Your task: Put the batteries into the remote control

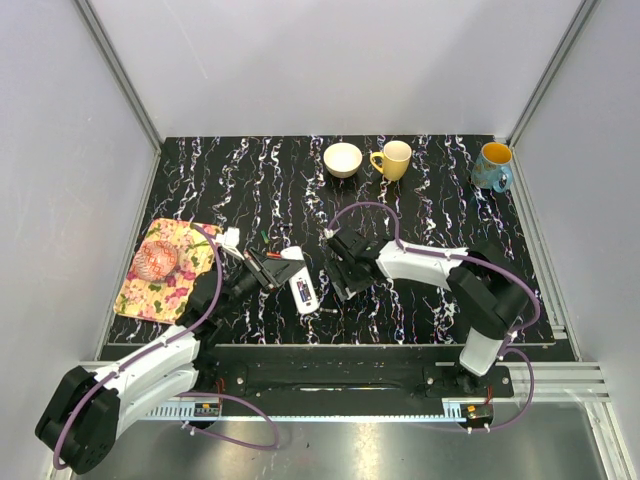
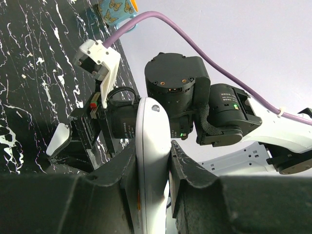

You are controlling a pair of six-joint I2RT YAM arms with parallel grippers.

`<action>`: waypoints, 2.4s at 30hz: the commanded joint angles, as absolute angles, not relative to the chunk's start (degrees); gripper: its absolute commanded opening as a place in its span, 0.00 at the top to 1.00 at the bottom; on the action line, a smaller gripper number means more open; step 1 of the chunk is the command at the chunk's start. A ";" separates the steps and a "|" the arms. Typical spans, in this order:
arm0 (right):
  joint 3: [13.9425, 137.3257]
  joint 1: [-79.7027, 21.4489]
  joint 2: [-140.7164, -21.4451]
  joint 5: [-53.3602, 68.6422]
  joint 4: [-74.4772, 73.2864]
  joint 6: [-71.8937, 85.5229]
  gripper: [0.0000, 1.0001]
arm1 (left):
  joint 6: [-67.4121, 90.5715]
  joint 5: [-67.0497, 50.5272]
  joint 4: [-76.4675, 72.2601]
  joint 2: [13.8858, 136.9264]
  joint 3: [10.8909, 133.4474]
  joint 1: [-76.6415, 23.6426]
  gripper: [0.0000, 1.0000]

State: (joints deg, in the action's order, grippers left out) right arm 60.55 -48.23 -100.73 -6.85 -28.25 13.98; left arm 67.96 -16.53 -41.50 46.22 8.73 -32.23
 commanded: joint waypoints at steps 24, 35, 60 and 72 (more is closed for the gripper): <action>56.86 -43.43 -105.81 -15.91 -22.86 53.25 0.37 | 67.86 -14.33 -40.44 39.30 7.21 -31.90 1.00; 65.21 -42.10 -109.87 -17.13 -26.43 58.83 0.13 | 67.41 -13.80 -38.32 37.71 7.56 -31.91 1.00; 74.27 -40.08 -109.07 -23.73 -25.84 28.39 0.56 | 66.80 -12.92 -34.90 34.28 8.00 -31.91 1.00; 70.05 -40.17 -106.88 -17.32 -17.23 26.98 0.76 | 67.06 -13.71 -37.70 36.91 8.00 -31.90 1.00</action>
State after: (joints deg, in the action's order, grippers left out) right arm 70.59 -40.36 -109.45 -19.90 -22.44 28.08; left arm 67.33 -13.65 -33.01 35.86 6.90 -32.23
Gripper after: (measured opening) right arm 0.233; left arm 0.286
